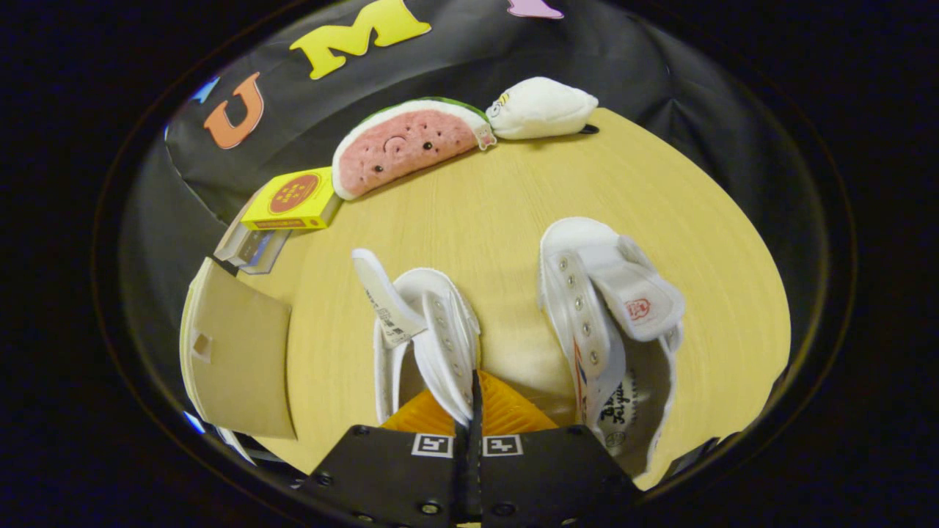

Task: Open the storage box then place both shoes into the box .Put the left shoe in first, then the right shoe, with the right side of both shoes facing outward in a uniform manner.

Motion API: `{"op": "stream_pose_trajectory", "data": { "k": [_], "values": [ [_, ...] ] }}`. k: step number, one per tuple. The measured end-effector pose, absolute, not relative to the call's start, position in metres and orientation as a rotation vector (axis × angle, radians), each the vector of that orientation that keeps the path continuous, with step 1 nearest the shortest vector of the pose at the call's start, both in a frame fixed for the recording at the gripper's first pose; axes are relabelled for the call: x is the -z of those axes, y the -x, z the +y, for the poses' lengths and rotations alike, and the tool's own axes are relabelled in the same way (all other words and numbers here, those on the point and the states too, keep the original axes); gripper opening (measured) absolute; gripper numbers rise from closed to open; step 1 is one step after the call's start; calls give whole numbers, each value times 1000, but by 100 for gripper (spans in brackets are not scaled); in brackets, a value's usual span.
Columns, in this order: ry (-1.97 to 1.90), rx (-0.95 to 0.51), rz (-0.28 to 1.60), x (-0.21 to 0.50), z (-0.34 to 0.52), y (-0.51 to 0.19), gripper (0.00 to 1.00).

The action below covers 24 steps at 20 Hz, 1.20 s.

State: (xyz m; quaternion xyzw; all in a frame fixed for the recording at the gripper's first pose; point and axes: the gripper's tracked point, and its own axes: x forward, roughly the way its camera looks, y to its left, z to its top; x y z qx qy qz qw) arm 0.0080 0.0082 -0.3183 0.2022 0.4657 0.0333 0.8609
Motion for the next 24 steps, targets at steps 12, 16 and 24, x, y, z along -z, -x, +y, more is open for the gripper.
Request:
{"op": "stream_pose_trajectory", "data": {
  "k": [12,16,24],
  "values": [
    [-563,-5,869,165,125,30,0],
    [-572,-19,808,117,195,28,0],
    [-643,-77,845,113,343,18,0]
  ]
}}
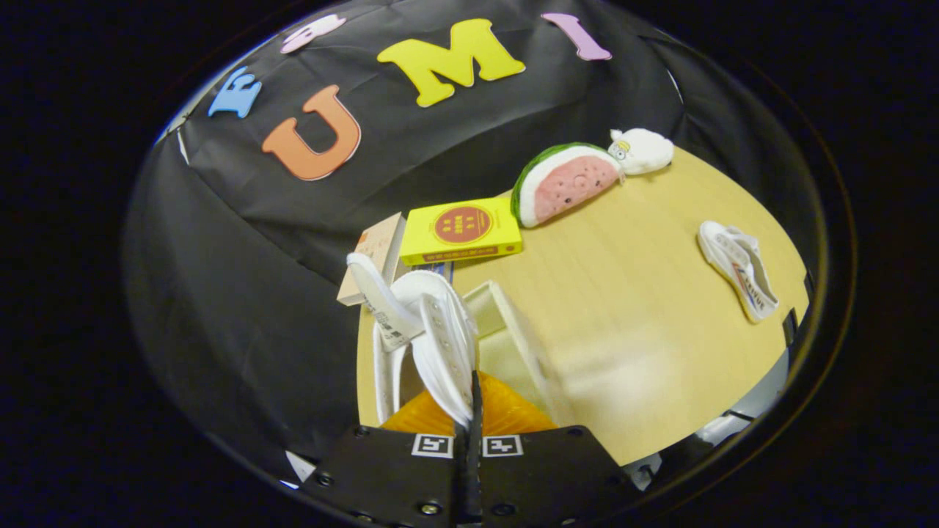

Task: Open the storage box then place both shoes into the box .Put the left shoe in first, then the right shoe, with the right side of both shoes facing outward in a uniform manner.

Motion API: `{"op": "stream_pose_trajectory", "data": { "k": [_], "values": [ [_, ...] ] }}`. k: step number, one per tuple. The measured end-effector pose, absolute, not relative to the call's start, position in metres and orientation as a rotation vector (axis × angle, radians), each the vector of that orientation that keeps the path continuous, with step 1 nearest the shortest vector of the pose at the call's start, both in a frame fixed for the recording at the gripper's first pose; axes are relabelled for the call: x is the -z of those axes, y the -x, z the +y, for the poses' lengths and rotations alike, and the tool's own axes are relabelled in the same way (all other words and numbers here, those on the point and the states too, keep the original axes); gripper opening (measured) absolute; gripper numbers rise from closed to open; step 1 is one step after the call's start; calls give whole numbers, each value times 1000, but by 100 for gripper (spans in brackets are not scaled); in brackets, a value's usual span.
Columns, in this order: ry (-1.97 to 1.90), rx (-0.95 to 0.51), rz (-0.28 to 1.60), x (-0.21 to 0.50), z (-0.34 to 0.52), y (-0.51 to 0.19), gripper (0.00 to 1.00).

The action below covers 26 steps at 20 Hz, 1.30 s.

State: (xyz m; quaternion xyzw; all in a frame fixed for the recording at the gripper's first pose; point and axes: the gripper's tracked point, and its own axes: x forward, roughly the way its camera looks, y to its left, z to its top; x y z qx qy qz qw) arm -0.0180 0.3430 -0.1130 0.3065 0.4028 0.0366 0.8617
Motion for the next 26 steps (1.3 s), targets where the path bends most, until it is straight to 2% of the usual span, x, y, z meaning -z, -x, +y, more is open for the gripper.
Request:
{"op": "stream_pose_trajectory", "data": {
  "k": [11,26],
  "values": [
    [-721,26,830,177,396,5,0],
    [-512,11,727,197,410,7,0]
  ]
}}
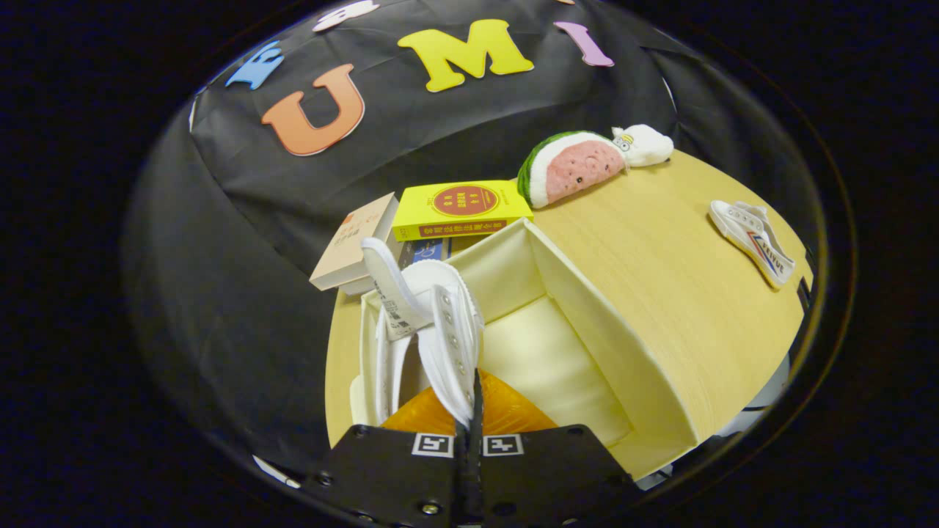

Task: Open the storage box then place both shoes into the box .Put the left shoe in first, then the right shoe, with the right side of both shoes facing outward in a uniform manner.

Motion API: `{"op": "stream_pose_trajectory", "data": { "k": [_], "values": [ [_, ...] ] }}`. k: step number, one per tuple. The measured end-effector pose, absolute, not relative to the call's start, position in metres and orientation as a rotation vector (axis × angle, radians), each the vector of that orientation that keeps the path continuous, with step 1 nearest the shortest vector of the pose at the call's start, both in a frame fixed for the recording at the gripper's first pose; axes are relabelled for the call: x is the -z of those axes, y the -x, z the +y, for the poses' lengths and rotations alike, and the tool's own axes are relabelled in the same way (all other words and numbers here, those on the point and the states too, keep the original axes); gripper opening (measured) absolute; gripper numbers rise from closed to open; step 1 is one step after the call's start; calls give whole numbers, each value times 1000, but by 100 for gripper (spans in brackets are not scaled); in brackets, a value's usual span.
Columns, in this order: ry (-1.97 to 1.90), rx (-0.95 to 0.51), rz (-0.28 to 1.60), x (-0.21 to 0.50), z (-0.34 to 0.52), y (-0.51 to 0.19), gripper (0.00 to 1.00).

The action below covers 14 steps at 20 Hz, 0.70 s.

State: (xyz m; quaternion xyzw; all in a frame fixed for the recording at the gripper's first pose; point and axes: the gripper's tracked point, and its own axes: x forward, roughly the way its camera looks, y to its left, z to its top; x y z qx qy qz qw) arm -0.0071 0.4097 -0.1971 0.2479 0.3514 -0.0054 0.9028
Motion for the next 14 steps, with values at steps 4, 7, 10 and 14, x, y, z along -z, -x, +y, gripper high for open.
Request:
{"op": "stream_pose_trajectory", "data": {
  "k": [4,7,10,14],
  "values": [
    [-489,-16,757,210,415,13,0],
    [-505,-15,780,214,415,11,0],
    [-474,-29,816,223,418,9,0],
    [-424,-119,857,225,431,11,19]
  ]
}}
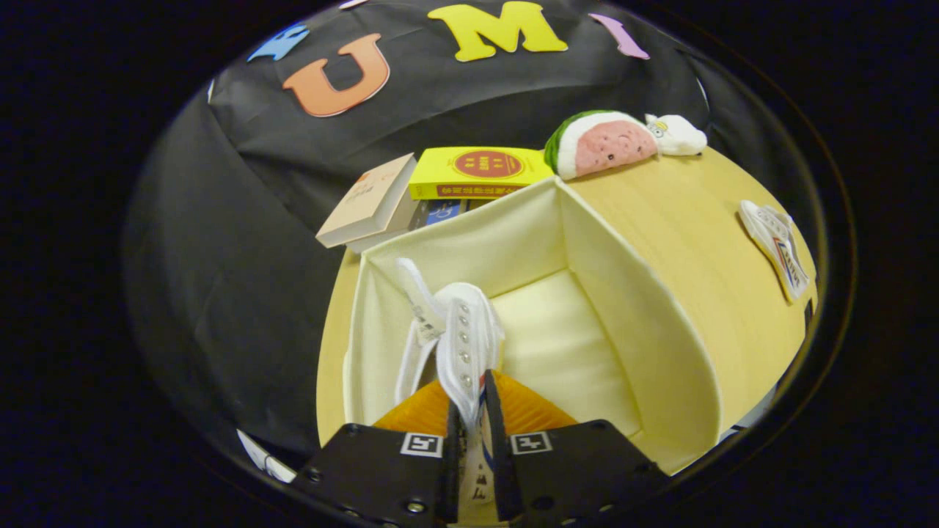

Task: Open the storage box then place both shoes into the box .Put the left shoe in first, then the right shoe, with the right side of both shoes facing outward in a uniform manner.

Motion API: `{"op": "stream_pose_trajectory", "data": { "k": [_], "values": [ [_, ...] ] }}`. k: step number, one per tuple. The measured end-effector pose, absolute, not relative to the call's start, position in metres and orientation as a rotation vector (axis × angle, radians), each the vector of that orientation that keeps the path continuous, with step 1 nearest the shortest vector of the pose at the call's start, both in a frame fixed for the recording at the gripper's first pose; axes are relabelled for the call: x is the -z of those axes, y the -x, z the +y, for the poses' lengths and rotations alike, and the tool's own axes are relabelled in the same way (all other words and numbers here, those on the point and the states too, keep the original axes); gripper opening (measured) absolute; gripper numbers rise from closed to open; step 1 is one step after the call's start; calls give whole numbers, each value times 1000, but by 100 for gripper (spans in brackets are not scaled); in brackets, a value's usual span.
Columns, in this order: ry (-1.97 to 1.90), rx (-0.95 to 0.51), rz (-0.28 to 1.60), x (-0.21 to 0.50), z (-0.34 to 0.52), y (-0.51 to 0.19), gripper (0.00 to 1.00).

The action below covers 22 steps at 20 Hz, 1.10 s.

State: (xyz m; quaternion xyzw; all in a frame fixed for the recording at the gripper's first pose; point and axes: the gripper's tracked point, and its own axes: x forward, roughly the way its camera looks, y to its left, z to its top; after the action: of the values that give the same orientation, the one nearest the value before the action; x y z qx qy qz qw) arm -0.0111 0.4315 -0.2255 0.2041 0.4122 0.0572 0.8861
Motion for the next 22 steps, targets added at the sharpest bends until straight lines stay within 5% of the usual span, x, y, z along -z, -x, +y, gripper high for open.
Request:
{"op": "stream_pose_trajectory", "data": {
  "k": [3,7,22],
  "values": [
    [-357,-158,838,218,433,11,67],
    [-299,-212,771,191,426,13,92],
    [-190,-231,426,78,264,46,96]
  ]
}}
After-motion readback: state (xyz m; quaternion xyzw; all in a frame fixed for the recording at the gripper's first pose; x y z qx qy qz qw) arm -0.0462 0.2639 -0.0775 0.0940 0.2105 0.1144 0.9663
